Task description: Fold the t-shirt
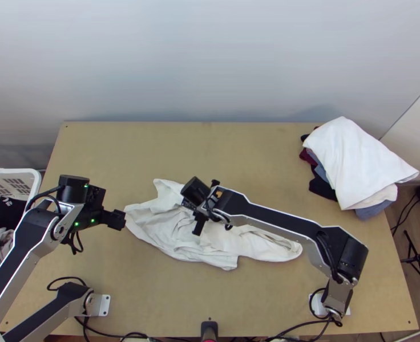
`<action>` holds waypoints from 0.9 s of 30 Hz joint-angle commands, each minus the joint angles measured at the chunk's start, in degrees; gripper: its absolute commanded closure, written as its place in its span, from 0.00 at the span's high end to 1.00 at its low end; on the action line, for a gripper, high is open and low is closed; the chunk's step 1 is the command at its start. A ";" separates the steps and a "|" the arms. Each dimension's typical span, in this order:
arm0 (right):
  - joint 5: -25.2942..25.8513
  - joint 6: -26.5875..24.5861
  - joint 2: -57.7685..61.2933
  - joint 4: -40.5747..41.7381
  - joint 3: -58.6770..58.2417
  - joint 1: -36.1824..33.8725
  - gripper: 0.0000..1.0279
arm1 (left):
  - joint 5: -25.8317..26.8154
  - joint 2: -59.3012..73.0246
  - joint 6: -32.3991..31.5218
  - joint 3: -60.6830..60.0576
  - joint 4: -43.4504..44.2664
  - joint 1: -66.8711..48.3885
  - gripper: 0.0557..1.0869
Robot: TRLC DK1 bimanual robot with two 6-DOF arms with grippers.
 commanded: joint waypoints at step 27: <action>-0.52 -2.50 -39.73 -22.97 5.53 -26.13 0.03 | -4.64 11.32 1.02 1.16 5.43 -14.05 0.95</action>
